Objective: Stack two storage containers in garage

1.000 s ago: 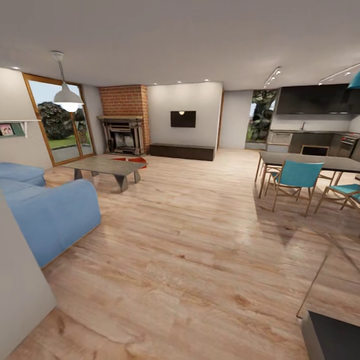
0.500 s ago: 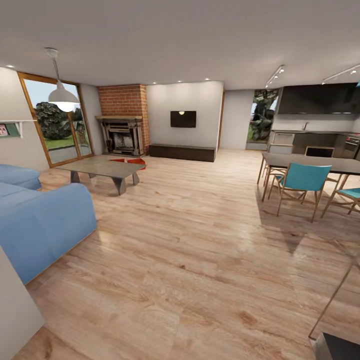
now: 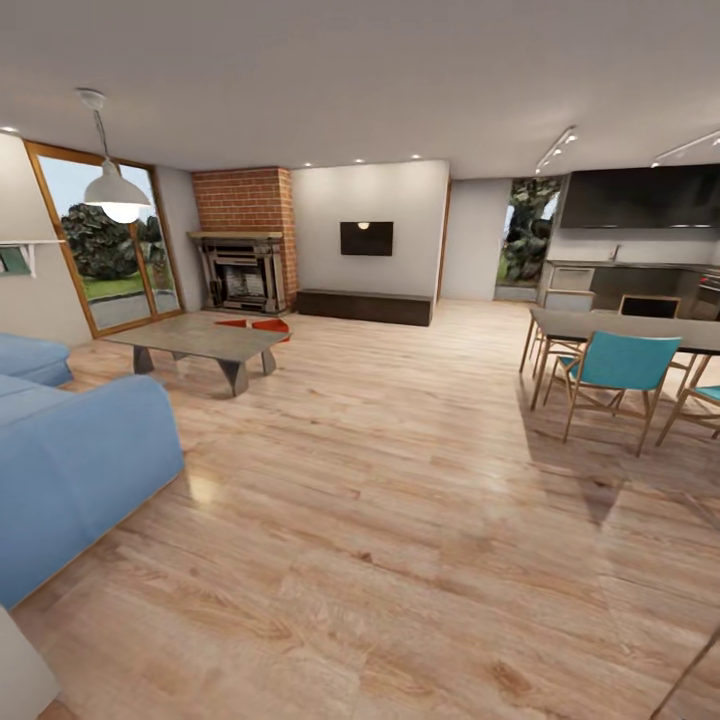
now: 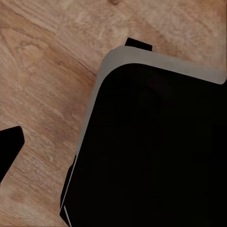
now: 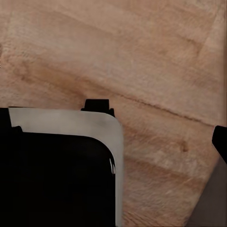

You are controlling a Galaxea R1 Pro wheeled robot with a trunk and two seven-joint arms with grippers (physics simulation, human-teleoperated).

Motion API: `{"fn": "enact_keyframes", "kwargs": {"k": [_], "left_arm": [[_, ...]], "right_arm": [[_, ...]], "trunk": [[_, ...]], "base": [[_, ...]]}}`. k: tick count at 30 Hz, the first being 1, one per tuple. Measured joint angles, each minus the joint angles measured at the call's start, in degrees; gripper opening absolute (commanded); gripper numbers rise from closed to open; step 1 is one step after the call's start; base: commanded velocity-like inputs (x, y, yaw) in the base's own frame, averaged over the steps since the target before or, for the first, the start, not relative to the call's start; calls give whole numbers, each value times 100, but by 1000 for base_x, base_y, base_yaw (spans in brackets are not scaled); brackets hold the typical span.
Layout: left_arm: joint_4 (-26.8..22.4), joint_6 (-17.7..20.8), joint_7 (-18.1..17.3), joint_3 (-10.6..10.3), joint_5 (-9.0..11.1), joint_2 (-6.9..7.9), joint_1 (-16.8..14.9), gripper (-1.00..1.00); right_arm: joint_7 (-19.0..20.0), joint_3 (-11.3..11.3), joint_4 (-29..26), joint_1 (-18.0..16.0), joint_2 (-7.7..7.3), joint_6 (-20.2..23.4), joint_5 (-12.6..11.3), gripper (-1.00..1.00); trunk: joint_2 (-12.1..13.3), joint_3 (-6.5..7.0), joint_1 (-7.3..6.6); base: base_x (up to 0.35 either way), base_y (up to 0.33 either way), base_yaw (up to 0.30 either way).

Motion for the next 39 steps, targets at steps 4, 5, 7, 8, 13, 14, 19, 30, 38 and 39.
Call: {"fn": "enact_keyframes", "kwargs": {"k": [4,5,7,8,13,14,19,30,38,39], "left_arm": [[0,17,0,1,0,1,0,100],[0,27,0,1,0,1,0,100],[4,34,0,1,0,1,0,100],[6,39,-1,1,0,1,0,100],[52,45,-2,1,-1,1,0,100],[74,46,-2,-1,-1,1,0,100],[118,43,-3,-5,-4,1,0,100],[132,62,-4,-22,-4,1,0,100],[133,57,-4,-24,-13,-7,0,100],[133,56,-4,-23,-14,-7,0,100]], "right_arm": [[-5,-1,-3,-3,-1,-14,-13,100],[-6,-5,-3,-3,0,-23,-17,100],[-7,-3,-1,-3,11,-19,-17,100],[-7,-2,-1,-3,16,-9,-17,100],[-7,-2,0,-3,22,22,-17,100],[-5,-2,0,-3,23,24,-17,100],[12,1,-3,-3,29,27,-14,100],[10,15,-8,-3,22,26,48,100],[-4,8,-8,-4,30,15,59,100],[-2,-2,-8,-4,43,1,49,100]], "trunk": [[0,0,0],[0,0,0],[0,0,0],[0,0,0],[0,0,0],[0,0,0],[0,0,0],[0,0,0],[0,0,0],[0,0,0]], "base": [[325,0,0],[325,0,0],[325,0,0],[325,0,0],[325,0,0],[325,0,0],[325,0,0],[325,0,0],[325,0,0],[325,0,0]]}}
